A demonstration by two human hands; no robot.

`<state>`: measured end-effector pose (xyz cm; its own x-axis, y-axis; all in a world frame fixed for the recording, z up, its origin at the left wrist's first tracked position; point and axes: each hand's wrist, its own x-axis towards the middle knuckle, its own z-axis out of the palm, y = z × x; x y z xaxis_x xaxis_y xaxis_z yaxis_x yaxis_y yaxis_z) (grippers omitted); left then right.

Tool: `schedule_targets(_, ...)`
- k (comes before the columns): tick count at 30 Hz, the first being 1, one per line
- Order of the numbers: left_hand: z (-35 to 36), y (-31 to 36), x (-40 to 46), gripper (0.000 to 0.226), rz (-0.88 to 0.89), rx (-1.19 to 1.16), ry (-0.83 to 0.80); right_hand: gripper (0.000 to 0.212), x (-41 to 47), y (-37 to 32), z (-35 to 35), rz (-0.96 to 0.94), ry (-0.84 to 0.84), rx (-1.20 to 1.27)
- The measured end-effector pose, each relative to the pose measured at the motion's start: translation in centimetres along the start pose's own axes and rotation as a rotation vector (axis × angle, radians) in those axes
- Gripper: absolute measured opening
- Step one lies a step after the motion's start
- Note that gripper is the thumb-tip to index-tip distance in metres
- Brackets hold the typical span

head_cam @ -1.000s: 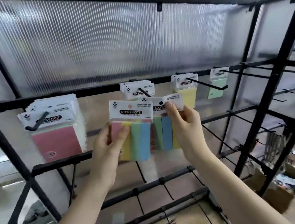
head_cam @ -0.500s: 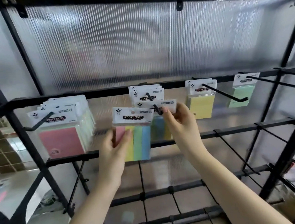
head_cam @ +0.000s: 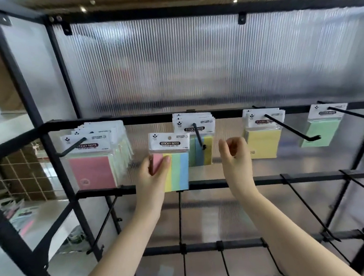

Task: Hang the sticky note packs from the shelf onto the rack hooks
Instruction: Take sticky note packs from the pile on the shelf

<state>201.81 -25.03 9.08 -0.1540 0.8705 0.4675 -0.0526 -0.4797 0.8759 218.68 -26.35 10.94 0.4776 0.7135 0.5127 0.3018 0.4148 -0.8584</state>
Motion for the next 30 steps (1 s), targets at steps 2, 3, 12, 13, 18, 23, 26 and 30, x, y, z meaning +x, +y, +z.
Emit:
schedule_targets(2,-0.4,0.7,-1.1,0.005,0.02,-0.04,0.017,0.02,-0.9,-0.5,-0.5,-0.074,0.019,0.052)
schedule_targets(3,-0.6,1.1,-1.8,0.006,0.039,-0.059,0.037,0.021,-1.5,-0.8,-0.7,-0.104,0.006,0.081)
schedule_targets(12,-1.5,6.0,-7.2,0.007,0.248,-0.217,0.014,0.033,-6.5,-5.4,-2.0,-0.323,-0.392,0.217)
schedule_targets(13,-1.4,6.3,-7.6,0.007,0.258,-0.193,-0.024,0.036,-6.7,-5.9,-1.9,-0.302,-0.435,0.245)
schedule_targets(18,-0.1,6.9,-8.7,0.009,0.183,-0.074,-0.223,0.005,-6.7,-7.1,-2.3,-0.274,-0.361,0.36)
schedule_targets(23,0.8,7.1,-6.9,0.021,0.053,-0.069,-0.229,0.018,-5.5,-6.9,-2.4,-0.215,-0.285,0.295)
schedule_targets(26,1.4,7.7,-5.0,0.031,0.105,0.003,-0.16,0.022,-4.9,-6.8,-2.1,-0.221,-0.26,0.262)
schedule_targets(30,1.9,7.7,-3.9,0.036,0.133,-0.009,-0.137,0.021,-4.5,-6.4,-1.7,-0.212,-0.26,0.285)
